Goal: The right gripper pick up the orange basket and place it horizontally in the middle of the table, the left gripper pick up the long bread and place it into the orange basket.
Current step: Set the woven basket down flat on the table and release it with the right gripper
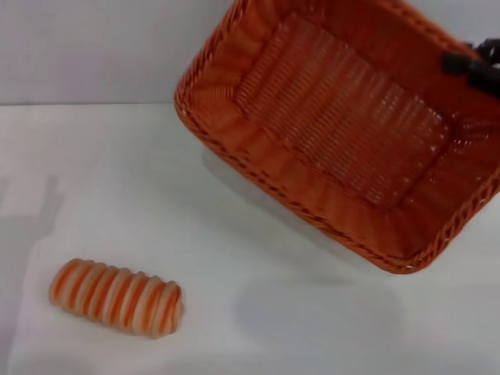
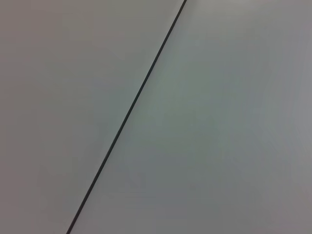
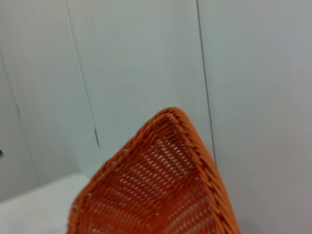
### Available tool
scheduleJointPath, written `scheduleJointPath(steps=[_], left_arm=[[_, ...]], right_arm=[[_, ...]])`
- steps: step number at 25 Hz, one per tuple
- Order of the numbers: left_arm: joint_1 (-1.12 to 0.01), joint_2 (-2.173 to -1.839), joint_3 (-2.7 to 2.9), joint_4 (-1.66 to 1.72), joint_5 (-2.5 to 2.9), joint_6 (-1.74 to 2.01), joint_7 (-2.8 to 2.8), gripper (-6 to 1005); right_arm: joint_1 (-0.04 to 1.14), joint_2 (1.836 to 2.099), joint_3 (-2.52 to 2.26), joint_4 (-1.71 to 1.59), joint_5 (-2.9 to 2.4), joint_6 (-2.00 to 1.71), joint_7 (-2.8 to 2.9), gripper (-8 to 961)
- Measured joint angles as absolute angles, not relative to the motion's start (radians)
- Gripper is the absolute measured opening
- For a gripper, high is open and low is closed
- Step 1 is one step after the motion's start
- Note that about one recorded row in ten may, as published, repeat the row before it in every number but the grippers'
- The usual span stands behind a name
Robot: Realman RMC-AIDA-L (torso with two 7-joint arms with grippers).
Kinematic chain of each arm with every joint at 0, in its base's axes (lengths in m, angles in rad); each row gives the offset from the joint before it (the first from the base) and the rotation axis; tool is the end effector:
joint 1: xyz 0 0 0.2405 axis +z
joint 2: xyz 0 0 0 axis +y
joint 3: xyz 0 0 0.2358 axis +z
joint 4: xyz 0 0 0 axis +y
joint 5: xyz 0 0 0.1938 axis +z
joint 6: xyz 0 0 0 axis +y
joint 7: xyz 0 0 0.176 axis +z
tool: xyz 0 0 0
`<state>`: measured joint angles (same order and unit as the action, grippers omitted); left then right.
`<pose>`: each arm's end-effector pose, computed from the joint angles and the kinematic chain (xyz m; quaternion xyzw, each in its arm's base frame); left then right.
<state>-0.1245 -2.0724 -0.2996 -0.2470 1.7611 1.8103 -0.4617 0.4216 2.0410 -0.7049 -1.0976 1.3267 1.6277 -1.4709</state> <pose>-0.2965 0.2192 0.0461 -0.5442 -0.2543 -0.5332 0.5957 0.1990 0.3340 0.0780 -0.9167 0.1918 0.2729 0.2201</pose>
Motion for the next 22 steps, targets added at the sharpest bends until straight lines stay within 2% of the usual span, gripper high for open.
scheduleJointPath(steps=[3, 5, 6, 7, 15, 16, 20, 22], left_arm=[[-0.127, -2.072, -0.301, -0.247, 1.761, 1.810, -0.462, 833], [-0.132, -2.072, -0.300, -0.247, 1.760, 1.810, -0.462, 833], [-0.135, -2.072, -0.299, -0.247, 1.759, 1.810, -0.462, 833], [-0.136, -2.072, -0.299, -0.247, 1.759, 1.810, -0.462, 833], [-0.146, -2.072, -0.299, -0.247, 1.762, 1.810, -0.462, 833], [-0.147, -2.072, -0.298, -0.247, 1.764, 1.810, -0.462, 833], [-0.148, -2.072, -0.296, -0.247, 1.765, 1.810, -0.462, 833], [-0.148, -2.072, -0.296, -0.247, 1.765, 1.810, -0.466, 833]], right_arm=[[0.427, 2.026, -0.670, -1.103, 1.343, 1.687, -1.474, 167], [0.433, 2.002, -0.668, -1.111, 1.346, 1.734, -1.468, 167], [0.439, 1.973, -0.679, -1.123, 1.346, 1.779, -1.458, 167], [0.439, 1.973, -0.679, -1.123, 1.346, 1.779, -1.458, 167], [0.466, 1.822, -0.805, -1.136, 1.343, 1.873, -1.428, 168], [0.477, 1.794, -0.866, -1.125, 1.339, 1.874, -1.417, 168], [0.500, 1.778, -0.932, -1.101, 1.325, 1.874, -1.414, 168], [0.524, 1.782, -0.960, -1.067, 1.301, 1.873, -1.421, 168]])
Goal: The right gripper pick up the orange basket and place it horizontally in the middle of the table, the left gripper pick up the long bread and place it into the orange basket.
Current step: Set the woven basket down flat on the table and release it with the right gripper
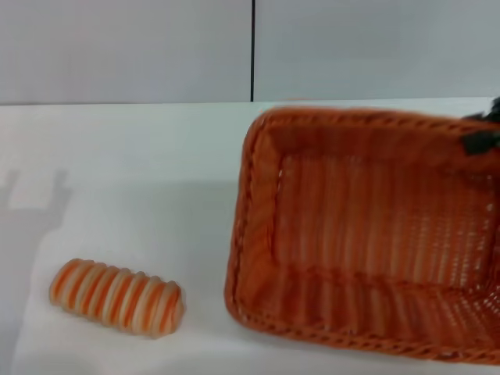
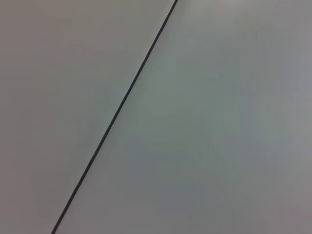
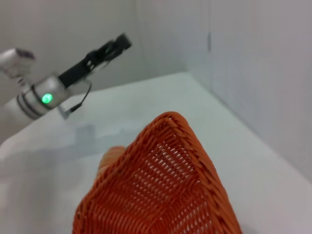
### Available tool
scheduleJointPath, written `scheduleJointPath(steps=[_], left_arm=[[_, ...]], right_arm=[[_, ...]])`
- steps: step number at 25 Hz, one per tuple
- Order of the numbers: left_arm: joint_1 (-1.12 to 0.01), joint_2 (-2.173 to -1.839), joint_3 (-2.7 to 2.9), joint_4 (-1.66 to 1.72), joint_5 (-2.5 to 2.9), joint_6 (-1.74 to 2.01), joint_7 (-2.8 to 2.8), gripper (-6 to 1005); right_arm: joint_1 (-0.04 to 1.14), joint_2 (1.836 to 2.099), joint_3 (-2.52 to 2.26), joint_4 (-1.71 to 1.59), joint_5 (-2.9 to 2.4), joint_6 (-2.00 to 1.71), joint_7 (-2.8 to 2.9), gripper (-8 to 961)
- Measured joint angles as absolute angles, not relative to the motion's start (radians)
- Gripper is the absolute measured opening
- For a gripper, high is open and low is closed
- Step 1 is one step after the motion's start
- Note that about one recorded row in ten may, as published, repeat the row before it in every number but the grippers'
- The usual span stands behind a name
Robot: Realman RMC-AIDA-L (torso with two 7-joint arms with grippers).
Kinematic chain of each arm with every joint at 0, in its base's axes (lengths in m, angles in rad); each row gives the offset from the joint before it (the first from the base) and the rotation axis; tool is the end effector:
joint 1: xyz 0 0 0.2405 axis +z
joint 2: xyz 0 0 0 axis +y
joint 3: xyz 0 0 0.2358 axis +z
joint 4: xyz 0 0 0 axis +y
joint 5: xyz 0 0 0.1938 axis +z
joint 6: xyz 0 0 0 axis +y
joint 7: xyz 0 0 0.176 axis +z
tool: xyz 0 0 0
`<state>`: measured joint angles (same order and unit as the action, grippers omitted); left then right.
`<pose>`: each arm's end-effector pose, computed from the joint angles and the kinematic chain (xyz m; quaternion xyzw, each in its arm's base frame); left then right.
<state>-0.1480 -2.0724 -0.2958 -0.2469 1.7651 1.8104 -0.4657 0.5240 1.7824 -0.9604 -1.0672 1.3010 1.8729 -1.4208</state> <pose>-0.2905 0.2259 0.0450 -0.5493 -0.2490 -0.5415 0.5856 0.1887 0.3131 0.0960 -0.9862 0.1080 0.1152 0.0488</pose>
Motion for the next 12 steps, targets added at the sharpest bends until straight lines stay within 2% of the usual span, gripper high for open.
scheduleJointPath(steps=[2, 3, 12], left_arm=[[-0.148, -2.072, -0.294, -0.247, 1.766, 1.811, -0.479, 833], [-0.148, -2.072, -0.293, -0.247, 1.765, 1.811, -0.485, 833], [-0.149, -2.072, -0.248, -0.241, 1.766, 1.814, -0.496, 833]], right_arm=[[0.550, 1.797, -0.972, -1.032, 1.264, 1.873, -1.439, 168], [0.573, 1.816, -0.974, -0.998, 1.217, 1.871, -1.468, 168], [0.641, 1.855, -0.979, -0.909, 1.156, 1.869, -1.552, 167]])
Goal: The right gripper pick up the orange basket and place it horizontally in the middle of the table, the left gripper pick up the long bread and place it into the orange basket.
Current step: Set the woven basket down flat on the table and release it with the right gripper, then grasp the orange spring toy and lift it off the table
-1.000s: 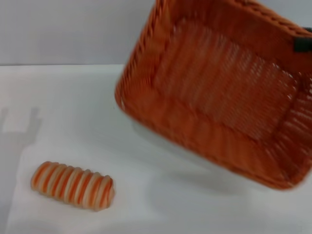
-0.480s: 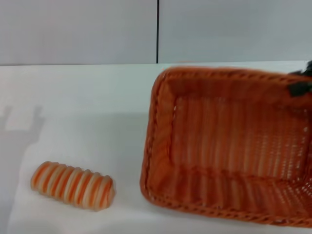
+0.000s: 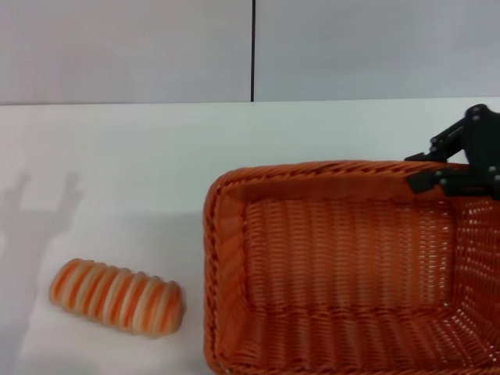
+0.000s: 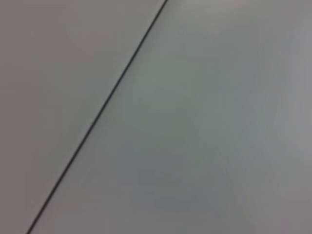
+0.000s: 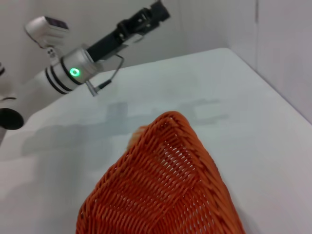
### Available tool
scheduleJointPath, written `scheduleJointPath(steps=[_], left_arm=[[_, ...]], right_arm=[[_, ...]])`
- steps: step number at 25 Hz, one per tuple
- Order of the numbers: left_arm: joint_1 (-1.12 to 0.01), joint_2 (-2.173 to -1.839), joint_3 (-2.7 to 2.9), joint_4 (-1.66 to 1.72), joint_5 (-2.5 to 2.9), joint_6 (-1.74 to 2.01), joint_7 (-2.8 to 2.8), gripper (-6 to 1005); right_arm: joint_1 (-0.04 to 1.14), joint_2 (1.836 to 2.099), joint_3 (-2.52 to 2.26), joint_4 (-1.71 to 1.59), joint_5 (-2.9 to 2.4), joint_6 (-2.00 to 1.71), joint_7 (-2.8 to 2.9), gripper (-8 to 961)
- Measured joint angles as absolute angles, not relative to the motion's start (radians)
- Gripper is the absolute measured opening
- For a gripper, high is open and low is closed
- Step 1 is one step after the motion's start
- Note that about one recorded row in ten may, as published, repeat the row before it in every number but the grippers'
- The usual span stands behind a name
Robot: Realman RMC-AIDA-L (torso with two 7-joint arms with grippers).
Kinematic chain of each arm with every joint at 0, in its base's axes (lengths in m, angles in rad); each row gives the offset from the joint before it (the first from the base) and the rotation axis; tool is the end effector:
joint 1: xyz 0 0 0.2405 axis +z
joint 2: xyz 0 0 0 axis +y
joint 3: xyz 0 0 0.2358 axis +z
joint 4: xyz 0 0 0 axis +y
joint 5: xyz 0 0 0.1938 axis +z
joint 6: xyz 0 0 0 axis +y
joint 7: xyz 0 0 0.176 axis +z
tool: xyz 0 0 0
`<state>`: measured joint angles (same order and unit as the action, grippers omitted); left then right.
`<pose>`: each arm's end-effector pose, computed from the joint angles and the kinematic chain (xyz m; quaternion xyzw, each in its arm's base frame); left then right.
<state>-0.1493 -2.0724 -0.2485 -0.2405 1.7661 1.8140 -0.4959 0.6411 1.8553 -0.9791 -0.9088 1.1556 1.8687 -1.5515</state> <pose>-0.2866 0.2243 0.0383 -0.5634 -0.2574 -0.5492 0.5610 0.1836 0.3170 0.0498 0.9926 -0.0770 -0.0926 0.0149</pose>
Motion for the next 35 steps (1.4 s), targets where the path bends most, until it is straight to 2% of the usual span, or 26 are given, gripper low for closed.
scheduleJointPath(steps=[13, 24, 27, 32, 35], left_arm=[[-0.150, -2.072, -0.230, -0.246, 1.766, 1.809, -0.492, 834], [-0.150, -2.072, -0.227, -0.247, 1.766, 1.802, -0.491, 834], [-0.156, -2.072, -0.227, -0.247, 1.766, 1.789, -0.491, 833], [-0.172, -2.072, -0.227, -0.243, 1.765, 1.781, -0.490, 833], [-0.177, -2.072, -0.226, -0.237, 1.766, 1.781, -0.489, 833]], right_arm=[[0.717, 1.914, -0.984, -0.866, 1.124, 1.838, -1.605, 188], [0.711, 1.940, -0.925, -0.898, 1.126, 1.753, -1.616, 211], [0.707, 1.946, -0.895, -0.903, 1.126, 1.753, -1.620, 367], [0.692, 1.954, -0.817, -0.912, 1.128, 1.751, -1.655, 367], [0.657, 1.979, -0.699, -0.923, 1.149, 1.751, -1.715, 367]])
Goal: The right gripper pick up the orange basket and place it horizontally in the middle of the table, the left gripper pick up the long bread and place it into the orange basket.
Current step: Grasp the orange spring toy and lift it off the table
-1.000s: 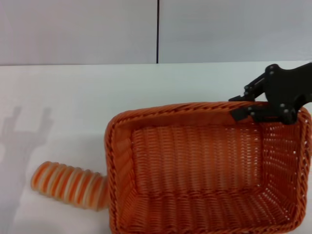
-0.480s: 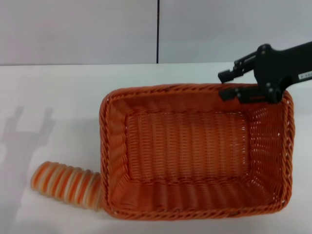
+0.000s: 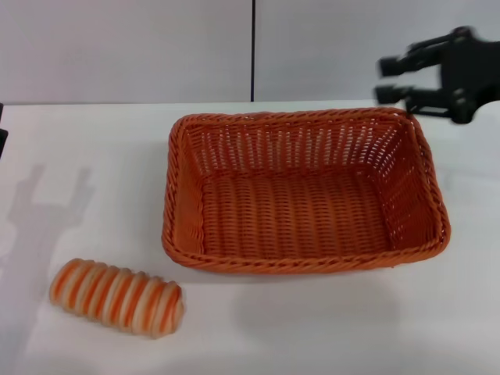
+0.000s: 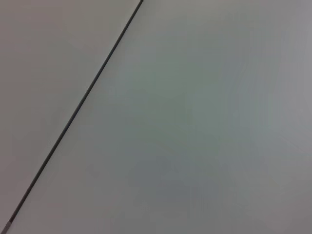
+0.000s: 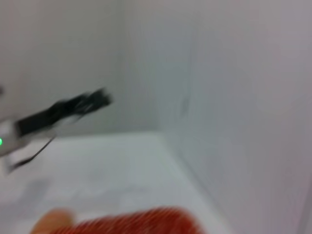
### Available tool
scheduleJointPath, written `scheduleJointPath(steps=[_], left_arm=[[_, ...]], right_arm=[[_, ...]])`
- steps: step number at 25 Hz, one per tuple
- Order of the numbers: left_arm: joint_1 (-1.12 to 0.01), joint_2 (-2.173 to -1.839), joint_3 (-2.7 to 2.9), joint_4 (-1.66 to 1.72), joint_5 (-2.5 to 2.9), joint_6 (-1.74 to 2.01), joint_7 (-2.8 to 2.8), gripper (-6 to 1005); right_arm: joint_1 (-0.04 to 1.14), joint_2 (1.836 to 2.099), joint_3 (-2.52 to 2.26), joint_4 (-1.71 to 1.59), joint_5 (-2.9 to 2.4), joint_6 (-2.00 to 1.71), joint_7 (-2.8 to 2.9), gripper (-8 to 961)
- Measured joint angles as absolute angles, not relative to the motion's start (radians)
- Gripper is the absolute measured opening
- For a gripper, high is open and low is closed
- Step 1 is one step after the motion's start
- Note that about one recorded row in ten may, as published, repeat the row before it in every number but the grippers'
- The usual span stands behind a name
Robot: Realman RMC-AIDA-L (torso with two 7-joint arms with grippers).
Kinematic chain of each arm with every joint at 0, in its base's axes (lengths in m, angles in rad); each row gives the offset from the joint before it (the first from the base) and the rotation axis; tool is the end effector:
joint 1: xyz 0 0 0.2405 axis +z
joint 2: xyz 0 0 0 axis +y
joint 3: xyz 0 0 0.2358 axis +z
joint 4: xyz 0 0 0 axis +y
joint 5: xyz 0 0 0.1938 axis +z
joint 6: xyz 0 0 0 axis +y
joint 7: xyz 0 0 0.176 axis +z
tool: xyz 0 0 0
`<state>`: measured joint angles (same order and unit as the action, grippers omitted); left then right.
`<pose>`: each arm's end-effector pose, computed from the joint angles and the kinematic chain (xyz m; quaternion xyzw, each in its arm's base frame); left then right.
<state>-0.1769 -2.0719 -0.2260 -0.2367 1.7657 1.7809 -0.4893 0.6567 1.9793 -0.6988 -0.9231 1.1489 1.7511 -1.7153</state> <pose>-0.2830 0.2335 0.0316 -0.5800 -0.2603 -0.5428 0.5488 0.1647 0.3500 0.0531 -0.9703 0.0366 0.2044 0.1238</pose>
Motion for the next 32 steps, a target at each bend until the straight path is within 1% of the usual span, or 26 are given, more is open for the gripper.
scheduleJointPath(steps=[5, 8, 9, 10, 11, 12, 14, 17, 19, 22, 24, 32], left_arm=[[-0.178, -2.065, -0.199, -0.189, 1.766, 1.795, -0.511, 833], [-0.183, -2.059, -0.148, -0.060, 1.769, 1.810, -0.629, 833], [-0.183, -2.059, -0.148, -0.060, 1.769, 1.810, -0.629, 833], [-0.184, -2.056, -0.105, 0.061, 1.769, 1.817, -0.751, 833], [-0.184, -2.056, -0.105, 0.061, 1.769, 1.817, -0.751, 833], [-0.184, -2.053, -0.025, 0.188, 1.769, 1.821, -0.858, 833], [-0.182, -2.050, 0.055, 0.278, 1.770, 1.824, -0.923, 833], [-0.173, -2.046, 0.128, 0.341, 1.769, 1.825, -0.963, 834], [-0.164, -2.037, 0.189, 0.364, 1.780, 1.811, -0.974, 834], [-0.161, -2.017, 0.241, 0.371, 1.844, 1.786, -0.979, 834], [-0.159, -2.010, 0.248, 0.372, 1.891, 1.774, -0.982, 834], [-0.127, -2.007, 0.249, 0.373, 1.967, 1.741, -0.982, 834]], right_arm=[[0.537, 2.019, -0.517, -0.882, 1.352, 1.734, -1.808, 367], [0.437, 2.056, -0.377, -0.773, 1.575, 1.671, -1.862, 367], [0.410, 2.062, -0.340, -0.731, 1.634, 1.657, -1.877, 367], [0.381, 2.067, -0.299, -0.680, 1.690, 1.642, -1.893, 367], [0.355, 2.067, -0.263, -0.624, 1.740, 1.628, -1.909, 367], [0.335, 2.065, -0.223, -0.564, 1.781, 1.613, -1.922, 366], [0.301, 2.063, -0.144, -0.467, 1.837, 1.587, -1.945, 366], [0.264, 2.064, -0.043, -0.394, 1.860, 1.547, -1.984, 366], [0.249, 2.068, 0.016, -0.367, 1.861, 1.521, -1.990, 366], [0.239, 2.065, 0.069, -0.330, 1.860, 1.494, -1.991, 366], [0.237, 2.065, 0.072, -0.326, 1.858, 1.479, -1.991, 366], [0.255, 2.066, 0.066, -0.310, 1.856, 1.420, -1.992, 366]])
